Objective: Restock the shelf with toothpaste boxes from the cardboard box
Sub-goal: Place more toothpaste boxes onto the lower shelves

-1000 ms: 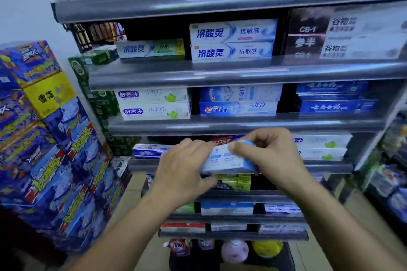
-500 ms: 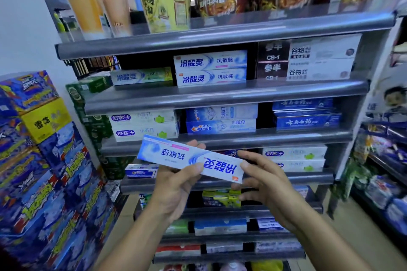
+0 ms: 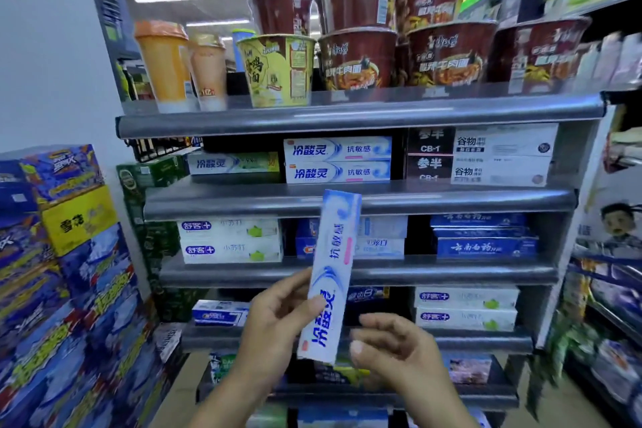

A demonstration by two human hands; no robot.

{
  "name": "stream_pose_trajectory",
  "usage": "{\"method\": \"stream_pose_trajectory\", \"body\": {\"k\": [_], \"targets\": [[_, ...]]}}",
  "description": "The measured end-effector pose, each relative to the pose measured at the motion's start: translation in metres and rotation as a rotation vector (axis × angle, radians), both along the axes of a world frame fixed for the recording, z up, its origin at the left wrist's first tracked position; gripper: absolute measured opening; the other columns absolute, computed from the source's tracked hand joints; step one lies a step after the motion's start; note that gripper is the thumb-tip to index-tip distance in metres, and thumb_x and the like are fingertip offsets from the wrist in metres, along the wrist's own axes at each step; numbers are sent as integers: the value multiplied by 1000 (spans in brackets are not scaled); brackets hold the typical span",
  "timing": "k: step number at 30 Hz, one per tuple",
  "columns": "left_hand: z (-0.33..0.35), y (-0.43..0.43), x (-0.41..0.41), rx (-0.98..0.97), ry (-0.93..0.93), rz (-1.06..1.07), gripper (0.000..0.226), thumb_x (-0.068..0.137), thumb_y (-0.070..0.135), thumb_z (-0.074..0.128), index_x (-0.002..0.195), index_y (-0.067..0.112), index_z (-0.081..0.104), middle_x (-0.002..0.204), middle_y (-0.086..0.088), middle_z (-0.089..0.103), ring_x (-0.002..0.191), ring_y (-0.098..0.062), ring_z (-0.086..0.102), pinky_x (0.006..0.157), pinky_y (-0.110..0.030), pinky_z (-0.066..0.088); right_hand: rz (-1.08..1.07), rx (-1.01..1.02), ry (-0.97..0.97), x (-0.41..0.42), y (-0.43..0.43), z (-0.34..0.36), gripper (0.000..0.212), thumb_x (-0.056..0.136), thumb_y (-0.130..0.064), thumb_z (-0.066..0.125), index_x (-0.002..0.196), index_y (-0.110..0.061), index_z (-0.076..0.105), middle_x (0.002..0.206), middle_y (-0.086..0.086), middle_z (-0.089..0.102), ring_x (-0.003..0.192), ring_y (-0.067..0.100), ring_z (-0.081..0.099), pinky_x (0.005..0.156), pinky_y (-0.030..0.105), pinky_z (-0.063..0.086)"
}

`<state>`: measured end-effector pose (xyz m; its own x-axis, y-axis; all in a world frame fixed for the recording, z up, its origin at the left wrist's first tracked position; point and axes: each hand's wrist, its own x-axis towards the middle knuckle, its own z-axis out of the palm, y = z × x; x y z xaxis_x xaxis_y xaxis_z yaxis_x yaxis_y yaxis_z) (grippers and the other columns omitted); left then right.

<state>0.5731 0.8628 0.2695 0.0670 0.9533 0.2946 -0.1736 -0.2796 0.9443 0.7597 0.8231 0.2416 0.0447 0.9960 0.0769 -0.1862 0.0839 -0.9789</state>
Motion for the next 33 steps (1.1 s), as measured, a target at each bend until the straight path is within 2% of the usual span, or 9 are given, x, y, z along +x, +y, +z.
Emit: {"method": "stream_pose_trajectory", "body": {"k": [5, 8, 10, 13, 17, 21, 26, 30, 33], "targets": [[52, 10, -30, 214, 577, -160, 43, 84, 49, 71, 127, 43, 69, 111, 8, 69, 106, -6, 66, 92, -19, 49, -161, 265, 37, 39, 19, 56, 66, 68, -32, 85, 129, -24, 62, 101, 7, 73, 71, 26, 70, 53, 33, 55], [76, 20, -31, 253, 717, -225, 44, 91, 46, 73, 132, 32, 68, 116, 11, 69, 110, -5, 65, 92, -19, 48, -46, 361, -20, 52, 32, 81, 62, 73, -35, 87, 130, -35, 63, 103, 5, 74, 85, 26, 74, 61, 33, 59], [87, 29, -30, 274, 701, -191, 43, 86, 45, 74, 127, 36, 70, 117, 13, 72, 110, -6, 67, 90, -22, 53, -30, 406, -32, 57, 41, 91, 50, 72, -39, 86, 119, -34, 70, 100, 8, 76, 90, 31, 75, 70, 34, 61], [98, 48, -37, 271, 560, 15, 48, 69, 47, 87, 115, 46, 72, 112, 15, 74, 105, -3, 68, 86, -22, 55, -74, 463, 27, 62, 55, 102, 59, 65, -50, 90, 118, -34, 71, 103, 11, 77, 93, 28, 76, 76, 32, 61], [109, 78, -36, 164, 216, 132, 68, 46, 36, 100, 104, 22, 69, 97, -1, 79, 87, -15, 76, 72, -22, 58, -140, 488, 140, 61, 82, 119, 62, 63, -39, 92, 116, -29, 59, 103, 11, 78, 93, 27, 76, 76, 33, 61], [121, 115, -24, 198, 45, 266, 47, 57, 14, 95, 97, 14, 71, 91, -6, 80, 86, -20, 77, 74, -24, 59, -345, 513, -63, 53, 113, 138, 42, 74, -29, 89, 105, -29, 61, 102, 2, 77, 94, 21, 75, 79, 35, 60], [126, 151, -24, 261, 144, 372, 35, 69, 13, 94, 95, 18, 72, 86, 6, 80, 84, -9, 76, 69, -15, 56, -559, 526, -457, 51, 148, 159, 35, 79, -46, 83, 107, -34, 66, 95, -22, 68, 86, -9, 64, 70, 11, 50], [126, 163, -24, 266, 347, 534, 37, 69, 33, 94, 98, 25, 74, 86, 12, 75, 80, 6, 70, 70, -18, 53, -631, 496, -618, 48, 165, 161, 50, 82, -51, 79, 123, -25, 68, 103, -14, 68, 104, 15, 64, 88, 35, 53], [128, 164, -26, 236, 563, 639, 38, 71, 50, 89, 100, 31, 74, 87, 21, 69, 82, 1, 68, 73, -26, 53, -662, 443, -784, 48, 173, 154, 49, 83, -57, 74, 123, -30, 66, 111, -7, 71, 113, 25, 60, 99, 49, 46]]}}
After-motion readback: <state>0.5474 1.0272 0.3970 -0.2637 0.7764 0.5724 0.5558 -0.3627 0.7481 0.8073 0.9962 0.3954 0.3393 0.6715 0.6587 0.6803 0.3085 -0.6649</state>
